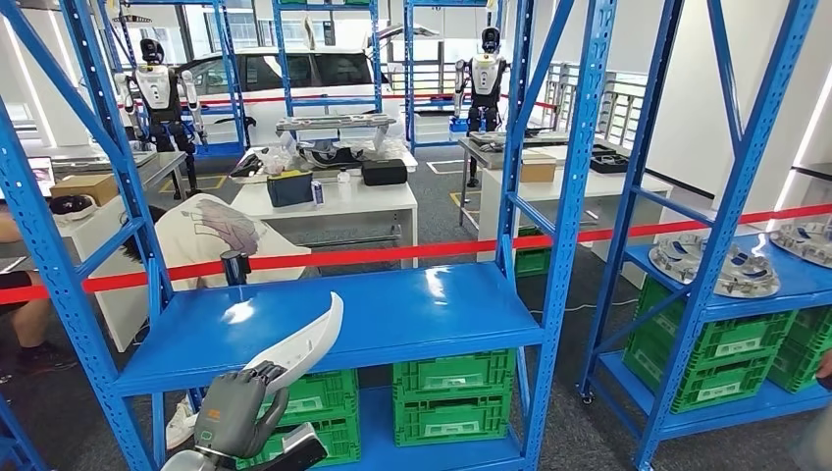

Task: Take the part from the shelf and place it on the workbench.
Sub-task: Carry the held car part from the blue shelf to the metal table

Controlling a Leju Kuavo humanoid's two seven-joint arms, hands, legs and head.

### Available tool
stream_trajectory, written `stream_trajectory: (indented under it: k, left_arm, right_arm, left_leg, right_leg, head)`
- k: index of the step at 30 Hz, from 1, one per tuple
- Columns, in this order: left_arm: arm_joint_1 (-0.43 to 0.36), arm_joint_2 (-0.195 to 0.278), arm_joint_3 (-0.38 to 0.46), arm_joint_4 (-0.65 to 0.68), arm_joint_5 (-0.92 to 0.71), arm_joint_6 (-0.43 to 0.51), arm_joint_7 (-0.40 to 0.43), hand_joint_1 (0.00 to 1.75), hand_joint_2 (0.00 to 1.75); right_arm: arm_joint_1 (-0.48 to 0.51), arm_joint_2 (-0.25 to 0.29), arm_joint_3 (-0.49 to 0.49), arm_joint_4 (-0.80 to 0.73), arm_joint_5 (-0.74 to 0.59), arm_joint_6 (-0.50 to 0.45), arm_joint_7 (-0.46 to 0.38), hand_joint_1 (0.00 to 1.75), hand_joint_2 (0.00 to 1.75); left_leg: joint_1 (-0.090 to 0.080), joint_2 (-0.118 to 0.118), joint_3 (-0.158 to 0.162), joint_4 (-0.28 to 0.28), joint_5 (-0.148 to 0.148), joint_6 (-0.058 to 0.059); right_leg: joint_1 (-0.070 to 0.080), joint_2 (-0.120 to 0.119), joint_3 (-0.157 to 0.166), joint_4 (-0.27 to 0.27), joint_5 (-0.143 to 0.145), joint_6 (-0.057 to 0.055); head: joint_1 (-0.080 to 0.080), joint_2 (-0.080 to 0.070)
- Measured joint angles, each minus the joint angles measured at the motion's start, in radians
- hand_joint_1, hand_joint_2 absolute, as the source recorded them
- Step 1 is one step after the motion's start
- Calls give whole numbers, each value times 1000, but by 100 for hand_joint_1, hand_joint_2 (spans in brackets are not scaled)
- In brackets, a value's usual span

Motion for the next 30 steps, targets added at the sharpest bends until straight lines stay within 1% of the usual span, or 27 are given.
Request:
stream_trajectory:
  k: [1, 3, 4, 5, 7, 8, 9, 10, 11, 12, 13, 14, 15, 16, 18, 19, 20, 21, 22, 23, 24, 25, 26, 27, 28, 29, 30]
  left_arm:
    - [0, 0, 0, 0, 0, 0, 0, 175, 175]
    - [-1, 0, 0, 0, 0, 0, 0, 175, 175]
    - [-1, 0, 0, 0, 0, 0, 0, 175, 175]
    - [-2, 0, 0, 0, 0, 0, 0, 175, 175]
    - [0, 0, 0, 1, 0, 0, 0, 175, 175]
    - [1, 1, 0, 2, 0, 0, 0, 175, 175]
    - [3, 1, 0, 3, 0, 0, 0, 175, 175]
    - [4, 1, 0, 4, 0, 0, 0, 175, 175]
    - [5, 1, 0, 4, 0, 0, 0, 175, 175]
    - [4, 1, 0, 4, 0, 0, 0, 175, 175]
    - [3, 1, 0, 4, 0, 0, 0, 175, 175]
    - [2, 1, 0, 3, 0, 0, 0, 175, 175]
    - [1, 1, 0, 3, 0, 0, 0, 175, 175]
    - [1, 2, 0, 3, 0, 0, 0, 175, 175]
    - [1, 2, 0, 2, 0, 0, 0, 175, 175]
    - [0, 2, 0, 2, 0, 0, 0, 175, 175]
    - [0, 1, 0, 1, 0, 0, 0, 175, 175]
    - [-1, 1, 0, 0, 0, 0, 0, 175, 175]
    - [0, 0, 0, 0, 0, 0, 0, 175, 175]
    - [1, 0, 0, 1, 0, 0, 0, 175, 175]
    - [2, 0, 0, 1, 0, 0, 0, 175, 175]
    - [2, 0, 0, 2, 0, 0, 0, 175, 175]
    - [2, 0, 0, 2, 0, 0, 0, 175, 175]
    - [2, 0, 0, 3, 0, 0, 0, 175, 175]
    - [2, 0, 0, 2, 0, 0, 0, 175, 175]
    - [2, 0, 0, 2, 0, 0, 0, 175, 175]
    - [1, 0, 0, 2, 0, 0, 0, 175, 175]
  right_arm:
    - [0, 0, 0, 0, 0, 0, 0, 0, 0]
    - [0, 0, 0, 0, 0, 0, 0, 0, 0]
    - [0, 0, 0, 0, 0, 0, 0, 0, 0]
    - [0, 0, 0, 0, 0, 0, 0, 0, 0]
    - [0, 0, 0, 0, 0, 0, 0, 0, 0]
    - [0, 0, 0, 0, 0, 0, 0, 0, 0]
    - [0, 0, 0, 0, 0, 0, 0, 0, 0]
    - [1, 0, 0, 0, 0, 0, 0, 0, 0]
    - [1, 0, 0, 0, 0, 0, 0, 0, 0]
    - [1, 0, 0, 0, 0, 0, 0, 0, 0]
    - [0, 0, 0, 0, 0, 0, 0, 0, 0]
    - [0, 0, 0, 0, 0, 0, 0, 0, 0]
    - [0, 0, 0, 0, 0, 0, 0, 0, 0]
    - [0, 0, 0, 0, 0, 0, 0, 0, 0]
    - [0, 0, 0, 0, 0, 0, 0, 0, 0]
    - [0, 0, 0, 0, 0, 0, 0, 0, 0]
    - [0, 0, 0, 0, 0, 0, 0, 0, 0]
    - [0, 0, 0, 0, 0, 0, 0, 0, 0]
    - [0, 0, 0, 0, 0, 0, 0, 0, 0]
    - [0, 0, 0, 0, 0, 0, 0, 0, 0]
    - [1, 0, 0, 0, 0, 0, 0, 0, 0]
    - [1, 0, 0, 0, 0, 0, 0, 0, 0]
    - [1, 0, 0, 0, 0, 0, 0, 0, 0]
    - [1, 0, 0, 0, 0, 0, 0, 0, 0]
    - [1, 0, 0, 0, 0, 0, 0, 0, 0]
    - [0, 0, 0, 0, 0, 0, 0, 0, 0]
    - [0, 0, 0, 0, 0, 0, 0, 0, 0]
  left_leg:
    - [-1, 0, -1, 0, 1, -6]
    - [0, -1, -4, 5, -4, -18]
    - [1, -3, -12, 21, -16, -24]
    - [3, -4, -28, 56, -38, -30]
    - [7, -6, -82, 176, -99, -39]
    - [9, -6, -109, 235, -120, -42]
    - [11, -6, -125, 270, -123, -44]
    - [13, -6, -126, 270, -108, -45]
    - [15, -6, -108, 232, -76, -44]
    - [16, -6, -77, 166, -39, -43]
    - [16, -7, -42, 101, -13, -41]
    - [14, -7, -15, 48, 2, -38]
    - [12, -8, 0, 17, 5, -34]
    - [9, -9, 4, 8, 1, -29]
    - [9, -10, 0, -2, 4, -15]
    - [10, -10, 0, -6, 7, -7]
    - [11, -10, 0, -10, 11, 1]
    - [11, -9, -1, -12, 13, 7]
    - [9, -8, -3, -12, 14, 12]
    - [7, -8, -5, -11, 15, 14]
    - [5, -7, -6, -10, 15, 16]
    - [3, -7, -8, -8, 15, 17]
    - [3, -7, -9, -6, 15, 17]
    - [2, -8, -9, -4, 14, 16]
    - [1, -8, -10, -2, 13, 14]
    - [0, -8, -12, 0, 12, 12]
    - [-1, -8, -13, 2, 12, 7]
  right_leg:
    - [2, 1, 0, -2, -1, -6]
    - [-1, 2, 0, -9, 0, -18]
    - [-2, 2, 0, -12, 3, -24]
    - [-4, 1, 1, -15, 5, -29]
    - [-5, 1, 0, -16, 5, -34]
    - [-5, 1, 0, -16, 6, -35]
    - [-5, 1, 0, -16, 6, -35]
    - [-5, 2, 0, -15, 5, -35]
    - [-5, 2, 1, -15, 5, -34]
    - [-6, 3, 2, -15, 5, -33]
    - [-5, 3, 2, -15, 5, -30]
    - [-4, 4, 1, -15, 5, -26]
    - [-4, 4, -1, -14, 7, -20]
    - [-3, 4, -2, -15, 9, -14]
    - [-4, 3, -4, -15, 9, -1]
    - [-5, 3, -9, -4, 0, 4]
    - [-5, 2, -22, 25, -20, 7]
    - [-5, 2, -45, 74, -49, 9]
    - [-4, 2, -77, 141, -82, 10]
    - [-4, 2, -108, 207, -107, 11]
    - [-3, 2, -129, 252, -117, 11]
    - [-3, 2, -134, 263, -108, 11]
    - [-3, 2, -118, 232, -81, 9]
    - [-3, 2, -86, 170, -46, 6]
    - [-1, 2, -48, 98, -21, 3]
    - [1, 2, -20, 43, -3, -1]
    - [3, 2, -2, 6, 3, -5]
  head:
    - [0, 0]
    - [0, 0]
    - [-1, 0]
    - [-2, 0]
    - [-3, 0]
    - [-3, 0]
    - [-3, 0]
    - [-2, 0]
    - [-2, 0]
    - [-3, 0]
    - [-3, 0]
    - [-3, 0]
    - [-3, 0]
    - [-2, 0]
    - [-1, 0]
    - [-1, 0]
    - [-1, 0]
    - [0, 0]
    - [0, 0]
    - [0, 0]
    - [0, 0]
    - [0, 0]
    - [0, 0]
    - [0, 0]
    - [0, 0]
    - [0, 0]
    - [0, 0]
